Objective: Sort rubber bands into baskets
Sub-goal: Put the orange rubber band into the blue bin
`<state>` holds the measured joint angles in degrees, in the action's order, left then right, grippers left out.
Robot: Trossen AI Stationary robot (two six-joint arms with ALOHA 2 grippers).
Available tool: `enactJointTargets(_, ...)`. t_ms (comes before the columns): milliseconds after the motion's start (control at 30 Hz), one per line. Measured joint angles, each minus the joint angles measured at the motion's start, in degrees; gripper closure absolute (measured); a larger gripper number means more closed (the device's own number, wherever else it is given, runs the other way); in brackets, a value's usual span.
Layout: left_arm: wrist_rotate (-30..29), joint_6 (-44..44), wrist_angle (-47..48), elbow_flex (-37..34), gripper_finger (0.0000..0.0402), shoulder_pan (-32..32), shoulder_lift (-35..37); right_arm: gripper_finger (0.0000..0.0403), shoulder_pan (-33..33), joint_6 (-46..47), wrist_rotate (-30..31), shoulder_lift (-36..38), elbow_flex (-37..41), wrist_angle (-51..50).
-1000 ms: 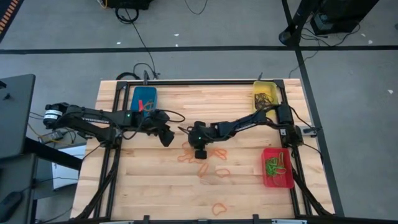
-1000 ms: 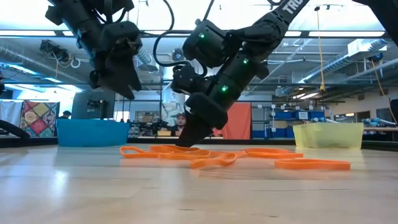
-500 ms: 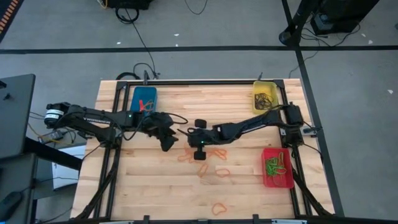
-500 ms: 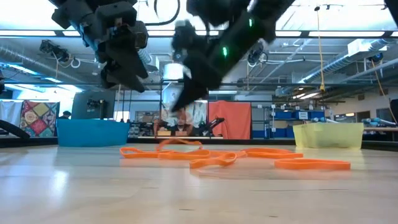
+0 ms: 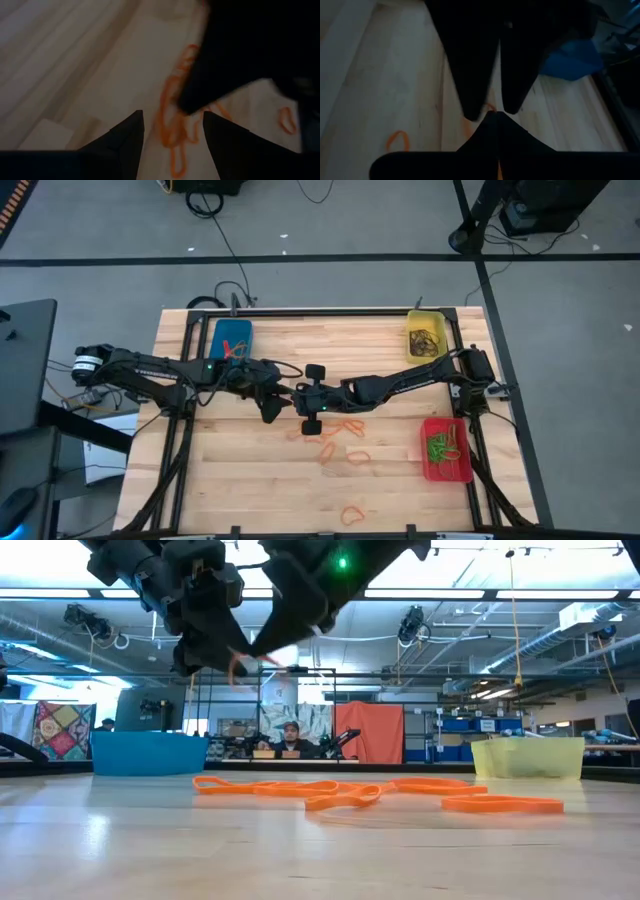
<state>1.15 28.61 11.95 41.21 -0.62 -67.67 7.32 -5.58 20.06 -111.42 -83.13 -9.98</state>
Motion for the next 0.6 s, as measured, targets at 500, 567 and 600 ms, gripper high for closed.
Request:
enactJointTargets(500,1.71,1.46,0.34,0.00,0.0278,0.00,-0.28,0.0401,2.90,-4.81,6.98,0.02,-4.01,-2.17)
enactJointTargets(567,2.10,1.30,0.31,0.00,0.0330,0.00,-0.28,0.0401,2.88,-4.93,7.12,0.02,-4.33,-2.05)
enactJointTargets(600,2.47,1.01,0.28,0.00,0.0358,0.00,-0.28,0.0401,2.86,-4.93,7.10,0.02,-4.39,-2.15)
